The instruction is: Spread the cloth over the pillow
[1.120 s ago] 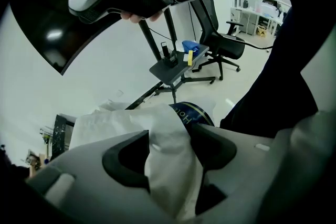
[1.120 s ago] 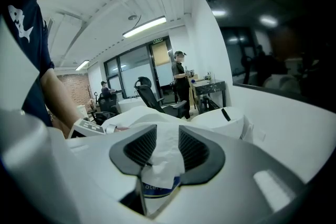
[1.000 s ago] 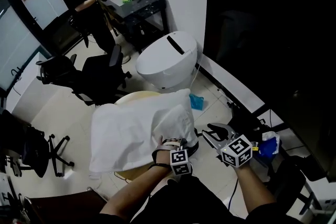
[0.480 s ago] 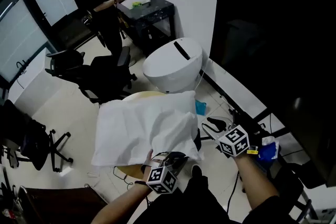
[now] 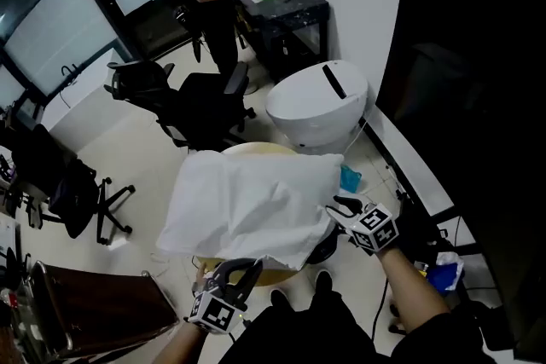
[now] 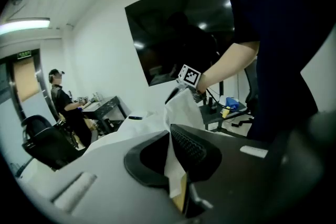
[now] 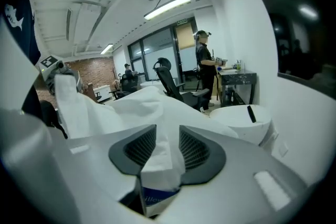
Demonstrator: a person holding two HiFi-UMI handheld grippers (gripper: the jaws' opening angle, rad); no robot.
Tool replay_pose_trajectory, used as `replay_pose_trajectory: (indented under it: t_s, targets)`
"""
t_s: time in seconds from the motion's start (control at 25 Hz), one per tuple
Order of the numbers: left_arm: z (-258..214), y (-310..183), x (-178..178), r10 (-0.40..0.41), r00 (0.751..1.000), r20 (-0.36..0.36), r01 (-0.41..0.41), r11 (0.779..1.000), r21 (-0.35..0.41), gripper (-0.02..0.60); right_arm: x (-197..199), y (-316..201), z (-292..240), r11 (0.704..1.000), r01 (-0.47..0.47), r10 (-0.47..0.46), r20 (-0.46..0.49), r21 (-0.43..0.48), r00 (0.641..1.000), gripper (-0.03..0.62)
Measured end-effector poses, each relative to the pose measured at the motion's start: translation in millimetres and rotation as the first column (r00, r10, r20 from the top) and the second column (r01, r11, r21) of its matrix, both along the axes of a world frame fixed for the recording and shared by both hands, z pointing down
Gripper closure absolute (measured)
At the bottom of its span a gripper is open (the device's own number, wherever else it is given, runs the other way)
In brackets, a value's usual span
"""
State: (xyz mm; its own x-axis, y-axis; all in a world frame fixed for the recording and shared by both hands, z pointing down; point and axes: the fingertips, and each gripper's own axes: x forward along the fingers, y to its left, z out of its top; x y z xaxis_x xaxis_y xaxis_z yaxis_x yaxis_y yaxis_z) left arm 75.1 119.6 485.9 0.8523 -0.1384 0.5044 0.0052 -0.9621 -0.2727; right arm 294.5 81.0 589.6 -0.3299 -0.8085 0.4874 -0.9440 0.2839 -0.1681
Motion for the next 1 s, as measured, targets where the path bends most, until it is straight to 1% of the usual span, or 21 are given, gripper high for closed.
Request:
replay_pose_trajectory:
  t_s: [0.08,0.12,0.2,0.32,0.4,0.48,0.56,0.6,0.68,0.72,0.76,0.8,0.84,1.0]
  targets:
    - [-8,-15,-13,-0.082,0.997,-0.014,0.082,0.997,0.015,0.577,-5,-3,10,0.999,0.038,-0.038,-0.003,-0.02,0.999,0.445]
    - [-15,-20,-17,-0.108,0.994,-0.036,0.109,0.994,0.026,0.577,-6,-5,15,0.998,0.053,-0.053,-0.003,-0.032,0.999,0.444]
    - [-30,-26,-26,-0.141,0.986,-0.091,0.146,0.988,0.052,0.577,-10,-7,23,0.995,0.079,-0.079,0.008,-0.054,0.997,0.436]
    - [-53,-29,-43,-0.191,0.972,-0.134,0.203,0.975,0.085,0.577,-19,-6,33,0.987,0.132,-0.127,0.056,-0.088,0.99,0.415]
    - [-60,-30,-53,-0.228,0.964,-0.136,0.241,0.966,0.09,0.578,-29,-7,37,0.979,0.17,-0.156,0.124,-0.111,0.98,0.407]
    - [-57,-31,-61,-0.263,0.957,-0.125,0.274,0.959,0.075,0.578,-41,-9,40,0.97,0.199,-0.165,0.231,-0.136,0.959,0.407]
    - [-49,-30,-66,-0.277,0.955,-0.105,0.284,0.957,0.064,0.578,-52,-11,44,0.96,0.217,-0.153,0.32,-0.175,0.935,0.407]
    - [-44,-27,-68,-0.276,0.956,-0.094,0.283,0.957,0.062,0.578,-57,-11,48,0.952,0.232,-0.155,0.339,-0.199,0.928,0.407]
    - [-34,-21,-69,-0.271,0.96,-0.072,0.276,0.959,0.059,0.578,-70,-10,56,0.931,0.271,-0.18,0.337,-0.243,0.924,0.408]
    - [-30,-18,-69,-0.268,0.962,-0.06,0.271,0.961,0.058,0.578,-75,-9,58,0.924,0.282,-0.194,0.319,-0.258,0.928,0.423]
    - [-27,-14,-69,-0.265,0.963,-0.051,0.268,0.962,0.057,0.578,-79,-9,58,0.923,0.283,-0.204,0.29,-0.263,0.935,0.473]
    - [-26,-11,-69,-0.263,0.964,-0.05,0.265,0.962,0.057,0.578,-80,-10,55,0.927,0.273,-0.207,0.257,-0.257,0.944,0.538]
    - [-26,-10,-70,-0.26,0.964,-0.055,0.263,0.963,0.058,0.578,-81,-12,50,0.934,0.259,-0.204,0.226,-0.246,0.952,0.566]
    - [-28,-15,-87,-0.291,0.956,-0.049,0.293,0.954,0.061,0.578,-88,-31,3,0.965,0.21,-0.189,0.142,-0.155,0.972,0.574]
